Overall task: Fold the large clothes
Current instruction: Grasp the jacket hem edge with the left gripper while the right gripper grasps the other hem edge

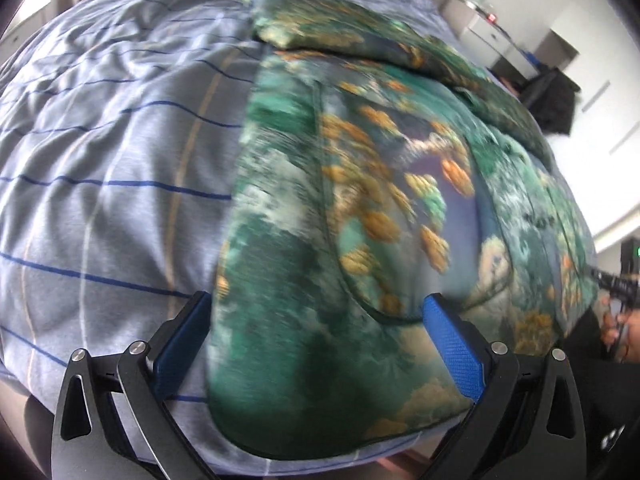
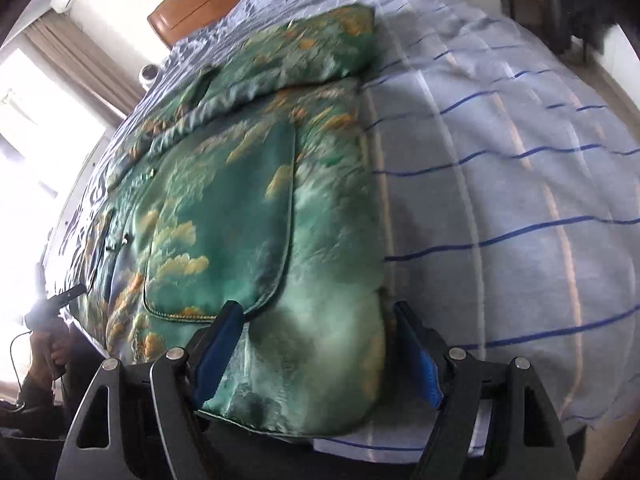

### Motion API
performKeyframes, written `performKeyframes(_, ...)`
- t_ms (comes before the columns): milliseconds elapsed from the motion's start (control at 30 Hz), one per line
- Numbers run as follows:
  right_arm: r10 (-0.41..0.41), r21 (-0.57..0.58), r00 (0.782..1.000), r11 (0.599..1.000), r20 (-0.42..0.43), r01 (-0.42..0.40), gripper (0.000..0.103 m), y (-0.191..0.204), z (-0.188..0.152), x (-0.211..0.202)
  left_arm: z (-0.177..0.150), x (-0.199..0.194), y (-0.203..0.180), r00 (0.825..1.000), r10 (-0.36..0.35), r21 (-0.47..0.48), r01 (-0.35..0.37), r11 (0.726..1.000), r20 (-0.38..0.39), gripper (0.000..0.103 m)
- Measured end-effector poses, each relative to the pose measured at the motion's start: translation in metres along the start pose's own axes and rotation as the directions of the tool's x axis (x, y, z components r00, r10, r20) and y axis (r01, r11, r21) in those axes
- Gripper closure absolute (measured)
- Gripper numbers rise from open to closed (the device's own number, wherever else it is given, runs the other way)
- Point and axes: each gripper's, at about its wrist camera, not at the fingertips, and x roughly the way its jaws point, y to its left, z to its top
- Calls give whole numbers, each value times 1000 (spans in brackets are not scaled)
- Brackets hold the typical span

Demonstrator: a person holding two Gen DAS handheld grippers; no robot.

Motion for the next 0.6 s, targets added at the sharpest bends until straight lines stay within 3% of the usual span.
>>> performKeyframes(67, 11, -5, 1000, 1000, -5, -12, 28, 4, 0, 0, -2, 1, -9, 1000, -14, 37, 14, 999, -19, 2)
performKeyframes(100, 21, -8, 1000, 1000, -10, -21, 34, 6, 0, -1, -3, 1, -14, 1000, -7, 55, 8, 998, -22, 4)
performKeyframes(167, 14, -26, 1000, 1000, -13, -14, 70, 12, 0, -3, -4, 1, -21, 999, 18, 82, -16, 997, -26, 20)
performKeyframes(233, 17, -36, 1000, 999, -12, -18, 83, 18, 1, -7, -3, -2, -25, 999, 36, 87, -33, 996, -32, 43)
performKeyframes(267, 19, -38, 1000, 999, -10, -19, 84, 21, 3, -8, -2, -5, -26, 999, 39, 82, -36, 996, -32, 49)
performKeyframes(333, 16, -45, 1000, 999, -2, -16, 85, 23, 8, -13, 0, -14, -24, 999, 40, 61, -38, 997, -28, 73)
performKeyframes(400, 15, -53, 1000, 998, 9, -14, 87, 27, 12, -19, 2, -24, -19, 999, 34, 33, -33, 999, -18, 82)
performKeyframes(600, 23, -82, 997, 996, 67, -17, 88, 38, 16, -46, 5, -53, -25, 999, 16, -2, -16, 1000, 46, 90)
